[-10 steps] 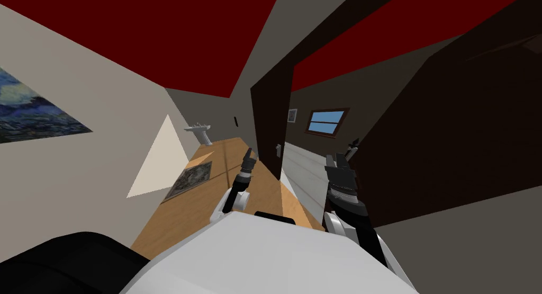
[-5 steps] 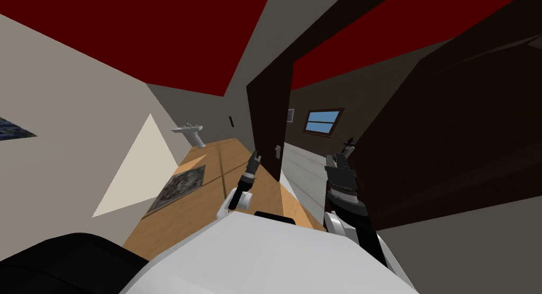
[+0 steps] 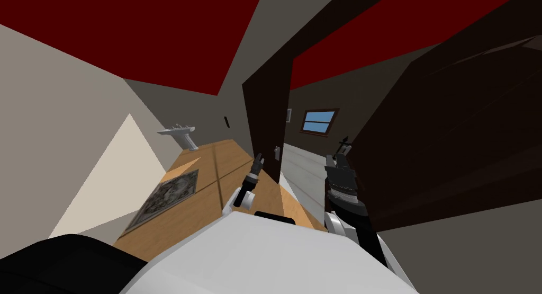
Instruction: Push the door open
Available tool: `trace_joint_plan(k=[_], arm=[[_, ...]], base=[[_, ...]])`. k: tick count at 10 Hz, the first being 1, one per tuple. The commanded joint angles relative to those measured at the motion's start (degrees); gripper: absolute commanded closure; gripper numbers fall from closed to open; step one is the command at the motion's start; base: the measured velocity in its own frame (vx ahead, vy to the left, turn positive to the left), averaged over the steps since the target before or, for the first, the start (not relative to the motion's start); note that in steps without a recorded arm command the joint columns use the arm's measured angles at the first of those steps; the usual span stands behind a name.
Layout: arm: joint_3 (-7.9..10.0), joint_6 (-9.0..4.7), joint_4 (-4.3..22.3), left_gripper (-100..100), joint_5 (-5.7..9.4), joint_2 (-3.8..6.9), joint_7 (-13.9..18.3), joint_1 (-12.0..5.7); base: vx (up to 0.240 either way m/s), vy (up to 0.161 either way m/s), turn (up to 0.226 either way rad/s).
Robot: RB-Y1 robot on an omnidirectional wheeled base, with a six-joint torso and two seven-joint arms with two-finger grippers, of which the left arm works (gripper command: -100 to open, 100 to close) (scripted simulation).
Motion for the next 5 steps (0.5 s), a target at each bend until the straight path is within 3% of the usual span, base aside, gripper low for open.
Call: trace_joint_plan(k=[1, 5], arm=[[-0.5, 0.44, 2.7, -100, 0.06, 0.19, 0.2, -1.29], [-2.16, 1.9, 7.9, -100, 0.01, 0.41, 0.4, -3.59]], base=[[0.08, 0.081, -0.12], [0.082, 0.082, -0.105]])
